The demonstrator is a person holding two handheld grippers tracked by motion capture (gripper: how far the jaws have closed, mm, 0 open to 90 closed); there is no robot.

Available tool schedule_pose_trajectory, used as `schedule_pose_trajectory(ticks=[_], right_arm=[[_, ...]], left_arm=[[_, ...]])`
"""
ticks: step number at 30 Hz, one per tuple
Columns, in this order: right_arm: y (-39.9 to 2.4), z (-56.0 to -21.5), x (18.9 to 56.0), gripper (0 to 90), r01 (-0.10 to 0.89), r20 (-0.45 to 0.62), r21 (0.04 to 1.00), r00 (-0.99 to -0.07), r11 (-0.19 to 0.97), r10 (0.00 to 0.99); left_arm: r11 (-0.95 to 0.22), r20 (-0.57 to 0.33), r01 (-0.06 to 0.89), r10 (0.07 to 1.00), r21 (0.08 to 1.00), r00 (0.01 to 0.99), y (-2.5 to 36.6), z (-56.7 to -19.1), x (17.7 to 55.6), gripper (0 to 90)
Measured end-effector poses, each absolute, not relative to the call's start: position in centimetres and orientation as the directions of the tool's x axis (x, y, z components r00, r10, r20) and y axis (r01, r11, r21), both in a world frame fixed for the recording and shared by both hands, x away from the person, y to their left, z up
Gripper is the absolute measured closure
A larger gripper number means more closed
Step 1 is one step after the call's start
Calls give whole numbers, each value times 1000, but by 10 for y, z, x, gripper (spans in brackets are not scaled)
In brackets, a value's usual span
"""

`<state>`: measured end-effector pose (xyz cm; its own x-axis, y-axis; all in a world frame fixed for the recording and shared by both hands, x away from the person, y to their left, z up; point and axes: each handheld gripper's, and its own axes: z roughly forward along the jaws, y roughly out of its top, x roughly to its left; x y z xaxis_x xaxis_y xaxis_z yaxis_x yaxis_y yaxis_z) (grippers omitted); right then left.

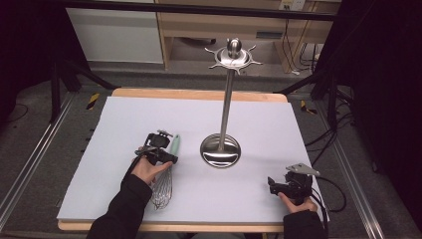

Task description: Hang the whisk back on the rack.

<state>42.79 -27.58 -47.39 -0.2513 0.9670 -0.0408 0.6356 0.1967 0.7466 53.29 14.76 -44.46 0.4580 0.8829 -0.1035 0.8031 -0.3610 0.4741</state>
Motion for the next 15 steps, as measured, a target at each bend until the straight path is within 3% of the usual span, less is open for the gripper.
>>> schedule_pose_trajectory(ticks=[15], right_arm=[[-275, -474, 428, 85, 637, -43, 743, -258, 203, 965]], left_arm=[[-335, -140, 842, 894, 423, 426, 147, -451, 538, 623]])
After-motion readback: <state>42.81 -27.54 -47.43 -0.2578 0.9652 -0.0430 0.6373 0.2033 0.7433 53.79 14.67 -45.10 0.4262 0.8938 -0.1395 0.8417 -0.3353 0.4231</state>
